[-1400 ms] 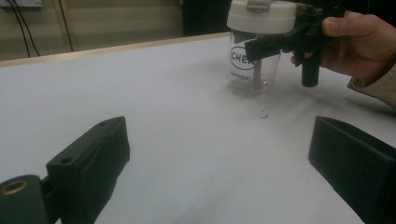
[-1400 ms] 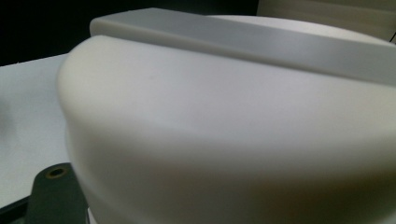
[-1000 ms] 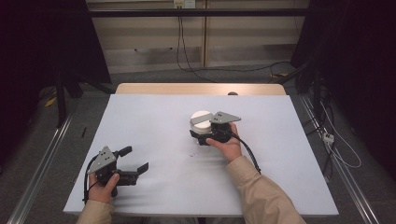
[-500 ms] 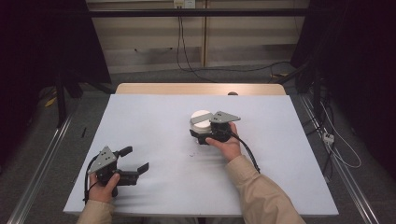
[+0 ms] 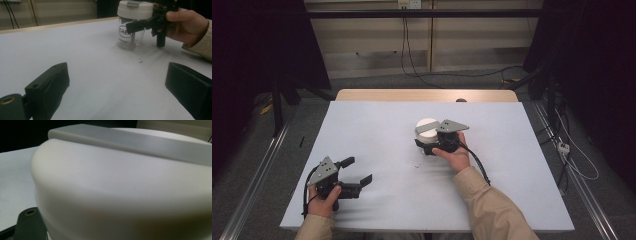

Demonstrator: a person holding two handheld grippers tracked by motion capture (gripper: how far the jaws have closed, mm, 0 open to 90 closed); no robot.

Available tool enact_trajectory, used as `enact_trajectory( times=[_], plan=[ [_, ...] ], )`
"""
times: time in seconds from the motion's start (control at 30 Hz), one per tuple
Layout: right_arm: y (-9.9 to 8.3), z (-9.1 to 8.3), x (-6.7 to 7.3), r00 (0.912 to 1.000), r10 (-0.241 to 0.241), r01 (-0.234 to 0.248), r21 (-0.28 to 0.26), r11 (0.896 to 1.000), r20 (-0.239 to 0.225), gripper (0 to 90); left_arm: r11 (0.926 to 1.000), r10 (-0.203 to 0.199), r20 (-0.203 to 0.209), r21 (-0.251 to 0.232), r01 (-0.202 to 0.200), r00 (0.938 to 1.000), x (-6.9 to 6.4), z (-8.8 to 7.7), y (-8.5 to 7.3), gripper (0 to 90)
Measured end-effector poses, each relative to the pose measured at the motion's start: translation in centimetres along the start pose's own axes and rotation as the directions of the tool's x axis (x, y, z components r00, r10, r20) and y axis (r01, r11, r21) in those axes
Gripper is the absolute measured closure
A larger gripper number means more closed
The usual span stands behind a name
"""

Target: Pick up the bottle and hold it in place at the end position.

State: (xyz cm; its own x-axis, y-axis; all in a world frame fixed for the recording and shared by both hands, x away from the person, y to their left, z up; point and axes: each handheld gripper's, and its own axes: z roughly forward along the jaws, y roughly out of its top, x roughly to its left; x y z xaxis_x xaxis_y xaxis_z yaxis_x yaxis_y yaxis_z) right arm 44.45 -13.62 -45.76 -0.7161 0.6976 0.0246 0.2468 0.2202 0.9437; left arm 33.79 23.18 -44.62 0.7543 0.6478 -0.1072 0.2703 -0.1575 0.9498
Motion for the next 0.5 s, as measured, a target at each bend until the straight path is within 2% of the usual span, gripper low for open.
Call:
enact_trajectory(
  times=[0.5],
  plan=[
    [-0.24, -0.36, -0.14, 0.9998, -0.012, 0.012, 0.000, 1.000, -0.019, 18.4, 0.9999, 0.008, 0.015, 0.012, -0.008, 0.9999, -0.63, 0.94, 0.64, 5.2]
  ],
)
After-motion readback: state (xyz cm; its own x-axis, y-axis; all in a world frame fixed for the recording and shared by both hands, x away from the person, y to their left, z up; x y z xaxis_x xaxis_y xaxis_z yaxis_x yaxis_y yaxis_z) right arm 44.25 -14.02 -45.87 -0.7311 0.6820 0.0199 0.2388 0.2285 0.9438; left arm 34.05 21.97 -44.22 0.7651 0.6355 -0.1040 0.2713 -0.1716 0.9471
